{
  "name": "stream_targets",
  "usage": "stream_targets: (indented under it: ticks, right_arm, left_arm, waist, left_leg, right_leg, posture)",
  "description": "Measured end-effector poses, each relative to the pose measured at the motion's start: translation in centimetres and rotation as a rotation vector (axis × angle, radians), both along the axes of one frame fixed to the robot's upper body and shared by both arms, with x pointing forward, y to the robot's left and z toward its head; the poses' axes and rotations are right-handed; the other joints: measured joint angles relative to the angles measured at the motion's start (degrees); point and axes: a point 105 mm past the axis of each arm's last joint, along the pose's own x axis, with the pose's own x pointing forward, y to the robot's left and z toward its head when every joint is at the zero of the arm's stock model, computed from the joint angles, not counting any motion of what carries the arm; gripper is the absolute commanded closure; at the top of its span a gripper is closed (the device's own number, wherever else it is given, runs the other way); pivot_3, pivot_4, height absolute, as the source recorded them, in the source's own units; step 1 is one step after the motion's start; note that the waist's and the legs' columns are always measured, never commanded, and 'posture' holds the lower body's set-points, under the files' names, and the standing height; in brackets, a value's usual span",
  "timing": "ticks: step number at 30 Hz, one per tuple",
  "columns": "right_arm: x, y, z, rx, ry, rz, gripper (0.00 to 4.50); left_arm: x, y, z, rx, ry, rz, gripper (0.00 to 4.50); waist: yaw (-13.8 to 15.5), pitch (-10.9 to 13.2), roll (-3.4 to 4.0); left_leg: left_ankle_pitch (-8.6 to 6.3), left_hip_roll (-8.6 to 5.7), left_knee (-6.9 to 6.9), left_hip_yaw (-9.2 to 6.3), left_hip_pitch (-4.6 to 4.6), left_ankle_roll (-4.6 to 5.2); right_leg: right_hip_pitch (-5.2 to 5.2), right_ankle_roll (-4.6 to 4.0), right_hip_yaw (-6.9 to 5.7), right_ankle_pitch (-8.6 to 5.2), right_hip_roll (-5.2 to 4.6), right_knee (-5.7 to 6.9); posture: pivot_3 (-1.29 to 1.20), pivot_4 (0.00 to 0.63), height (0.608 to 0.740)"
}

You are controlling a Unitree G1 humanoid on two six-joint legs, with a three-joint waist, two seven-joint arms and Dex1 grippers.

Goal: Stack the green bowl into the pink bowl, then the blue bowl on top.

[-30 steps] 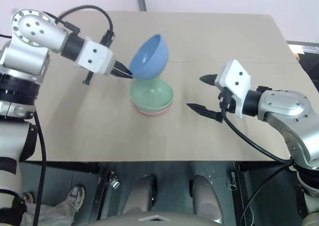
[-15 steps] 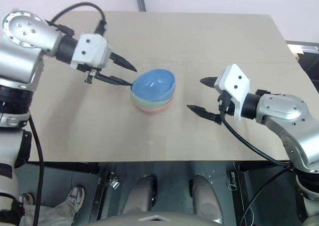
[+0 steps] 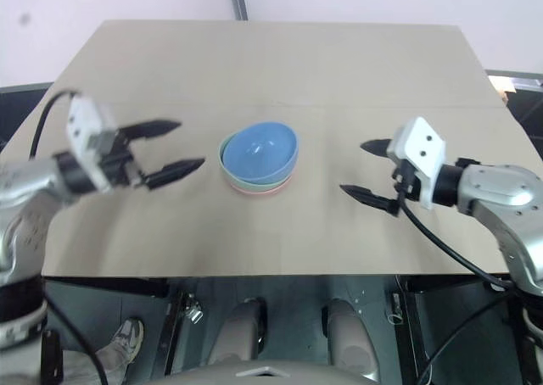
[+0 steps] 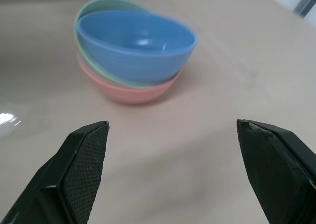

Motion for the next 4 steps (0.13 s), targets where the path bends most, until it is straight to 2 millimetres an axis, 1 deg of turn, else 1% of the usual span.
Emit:
stream_targets:
  ticks: [1,4]
  right_arm:
    - [-0.4,-0.2,0.0,-0.001,0.007,0.008,0.00]
    - [-1.3,-0.9,0.1,-0.016,0.023,0.017,0.00]
  left_arm:
    - [-1.0,0.5,-0.6,-0.014,0.032,0.012,0.04]
    - [-3.2,1.9,-1.4,-0.020,0.084,0.061,0.04]
  waist:
    - [0.1,0.0,0.00]
    - [0.4,-0.1,-0.08]
  left_leg:
    - [0.00,-0.01,0.03,0.00,0.02,0.00]
    - [-0.01,-0.02,0.08,0.00,0.24,0.00]
  right_leg:
    - [0.03,0.00,-0.01,0.00,-0.01,0.02]
    - [0.26,0.01,-0.03,-0.03,-0.02,-0.04]
  posture:
    - [0.00,0.150,0.740]
    - [0.00,0.150,0.740]
